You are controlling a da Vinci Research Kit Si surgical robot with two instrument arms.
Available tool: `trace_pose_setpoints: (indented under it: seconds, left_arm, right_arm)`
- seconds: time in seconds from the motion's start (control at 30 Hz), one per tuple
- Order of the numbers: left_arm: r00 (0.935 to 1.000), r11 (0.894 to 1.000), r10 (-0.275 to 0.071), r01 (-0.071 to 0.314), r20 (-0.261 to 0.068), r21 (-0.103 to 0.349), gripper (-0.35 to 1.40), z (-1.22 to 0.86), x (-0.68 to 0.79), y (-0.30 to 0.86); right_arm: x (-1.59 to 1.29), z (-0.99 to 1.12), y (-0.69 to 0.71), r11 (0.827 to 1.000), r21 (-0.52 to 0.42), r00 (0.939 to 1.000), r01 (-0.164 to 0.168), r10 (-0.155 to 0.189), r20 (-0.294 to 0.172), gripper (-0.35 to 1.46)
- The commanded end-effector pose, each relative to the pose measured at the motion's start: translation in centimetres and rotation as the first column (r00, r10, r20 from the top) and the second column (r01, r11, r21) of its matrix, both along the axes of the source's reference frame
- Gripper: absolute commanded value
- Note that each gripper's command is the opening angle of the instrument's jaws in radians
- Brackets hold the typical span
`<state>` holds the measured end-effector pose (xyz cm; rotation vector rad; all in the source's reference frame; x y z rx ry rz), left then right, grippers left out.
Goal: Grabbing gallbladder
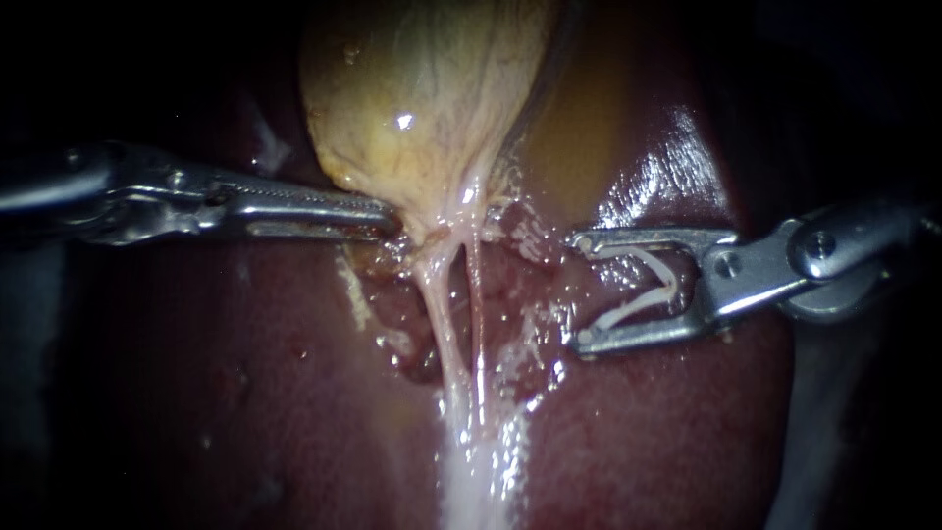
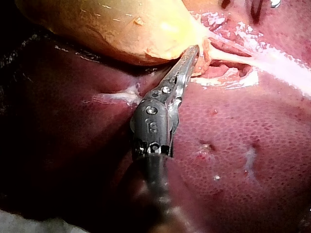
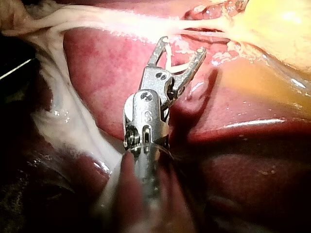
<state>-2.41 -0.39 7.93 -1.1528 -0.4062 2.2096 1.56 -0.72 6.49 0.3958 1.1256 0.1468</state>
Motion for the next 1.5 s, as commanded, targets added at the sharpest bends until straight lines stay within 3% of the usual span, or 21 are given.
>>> trace_pose_setpoints:
  seconds: [0.03, 0.6, 0.83, 1.3, 1.5]
  left_arm:
    - [1.0000, 1.000, 0.000, 0.000, 0.000, 0.000, -0.35, 0.00, 0.00, 0.00]
    - [1.0000, 1.000, -0.001, 0.002, -0.002, 0.007, -0.33, 0.01, -0.03, 0.00]
    - [1.0000, 1.000, -0.005, 0.005, -0.002, 0.012, -0.05, -0.01, -0.02, -0.01]
    - [0.9999, 0.999, -0.015, 0.015, -0.004, 0.029, 0.32, -0.10, -0.03, -0.07]
    - [0.9996, 0.999, -0.026, 0.025, 0.015, 0.047, 0.46, -0.16, -0.10, -0.09]
  right_arm:
    - [0.00, 0.00, 0.00, 1.000, 0.000, 1.0000, 0.000, 0.000, 0.000, 0.48]
    - [-0.02, 0.00, 0.00, 1.000, 0.000, 1.0000, 0.001, -0.001, 0.000, 0.48]
    - [-0.02, 0.00, 0.00, 1.000, 0.000, 1.0000, 0.001, -0.001, 0.000, 0.48]
    - [-0.03, -0.01, -0.01, 1.000, 0.000, 1.0000, 0.002, -0.002, -0.001, 0.48]
    - [-0.03, -0.01, -0.01, 1.000, 0.000, 1.0000, 0.002, -0.002, -0.001, 0.48]
